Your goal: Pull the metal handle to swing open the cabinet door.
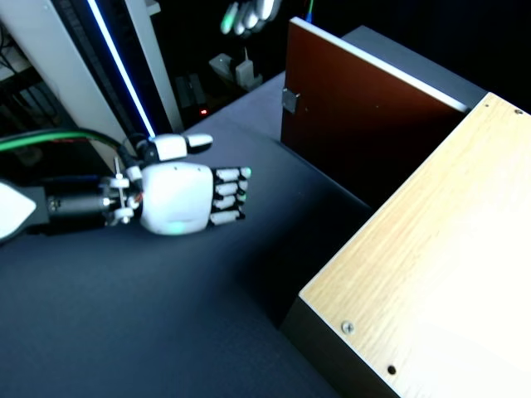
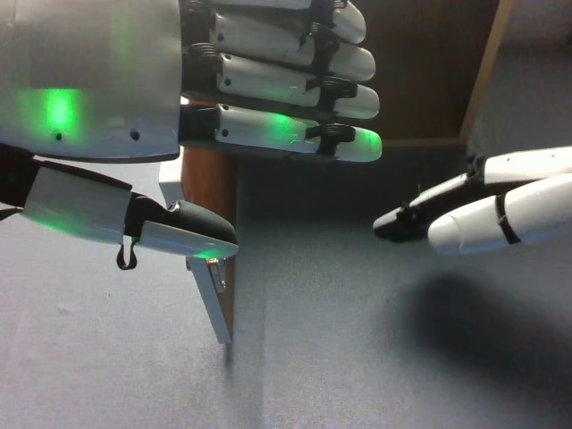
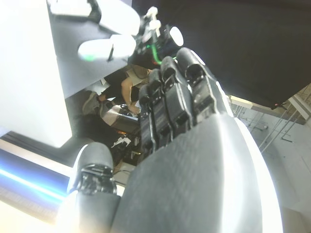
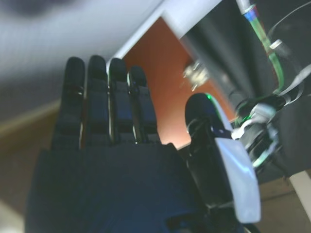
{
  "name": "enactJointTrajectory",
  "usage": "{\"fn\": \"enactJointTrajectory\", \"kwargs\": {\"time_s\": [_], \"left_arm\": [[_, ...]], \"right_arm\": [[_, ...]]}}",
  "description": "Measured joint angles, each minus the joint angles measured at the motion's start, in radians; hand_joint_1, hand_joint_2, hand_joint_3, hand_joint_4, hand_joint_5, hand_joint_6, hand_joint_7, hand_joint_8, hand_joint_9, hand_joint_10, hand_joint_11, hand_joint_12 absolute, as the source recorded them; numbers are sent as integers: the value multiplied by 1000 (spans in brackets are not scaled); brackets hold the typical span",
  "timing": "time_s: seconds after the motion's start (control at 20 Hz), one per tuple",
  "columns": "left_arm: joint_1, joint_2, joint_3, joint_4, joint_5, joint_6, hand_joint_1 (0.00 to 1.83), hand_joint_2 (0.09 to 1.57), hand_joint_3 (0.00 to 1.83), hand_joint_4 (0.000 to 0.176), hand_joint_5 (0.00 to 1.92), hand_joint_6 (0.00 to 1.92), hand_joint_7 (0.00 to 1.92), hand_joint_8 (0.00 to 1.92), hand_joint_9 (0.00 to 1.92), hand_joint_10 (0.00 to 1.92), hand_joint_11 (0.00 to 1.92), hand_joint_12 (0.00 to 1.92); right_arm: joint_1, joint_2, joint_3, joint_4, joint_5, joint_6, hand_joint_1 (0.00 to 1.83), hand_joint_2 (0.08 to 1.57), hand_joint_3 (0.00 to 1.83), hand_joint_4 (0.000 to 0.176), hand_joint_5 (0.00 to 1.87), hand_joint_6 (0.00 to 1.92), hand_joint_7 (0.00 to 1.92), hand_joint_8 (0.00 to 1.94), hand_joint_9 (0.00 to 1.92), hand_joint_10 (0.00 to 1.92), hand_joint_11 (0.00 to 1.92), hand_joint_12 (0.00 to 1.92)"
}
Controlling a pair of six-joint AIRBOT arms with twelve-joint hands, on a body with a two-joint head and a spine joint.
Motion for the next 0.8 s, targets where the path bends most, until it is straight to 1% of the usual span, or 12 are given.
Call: {"fn": "enactJointTrajectory", "kwargs": {"time_s": [0.1,0.2,0.3,0.4,0.45,0.55,0.6,0.7,0.8], "left_arm": [[0,0,0,0,1,0,19,1397,0,0,287,1,330,1,294,1,0,668],[0,0,0,0,-1,0,23,1395,0,0,285,1,330,1,293,1,0,665],[0,0,0,0,0,0,12,1397,0,0,280,0,327,0,295,1,0,668],[0,0,0,0,0,0,16,1397,0,0,283,1,330,1,297,1,0,669],[0,0,0,0,0,0,18,1396,0,0,283,1,330,1,297,1,0,668],[0,0,0,0,0,0,29,1393,0,0,281,0,329,0,296,0,0,667],[0,0,0,0,-1,0,29,1392,0,0,287,3,332,1,297,1,0,668],[0,0,0,0,-1,0,28,1392,0,0,290,2,335,2,302,2,0,681],[0,0,0,0,0,0,31,1392,0,0,289,1,336,2,304,2,0,684]], "right_arm": [[32,28,-43,4,-83,-153,0,1360,0,0,332,0,358,0,332,0,0,926],[70,47,-75,25,-162,-265,0,1361,0,0,335,2,361,2,335,3,0,924],[83,58,-81,4,-188,-274,0,1364,1,0,341,4,363,2,340,4,0,926],[95,79,-101,-60,-214,-276,0,1364,1,0,341,4,362,2,340,4,0,925],[113,91,-117,-108,-233,-275,0,1364,1,0,341,3,364,2,340,4,0,925],[168,116,-166,-230,-309,-275,0,1366,2,0,333,0,360,1,337,2,0,922],[201,122,-191,-311,-343,-274,0,1366,2,0,333,0,359,0,336,2,0,921],[230,118,-220,-454,-388,-272,0,1366,1,0,324,0,352,0,326,0,0,900],[230,120,-232,-498,-389,-272,0,1367,1,0,331,3,356,1,334,3,0,911]]}}
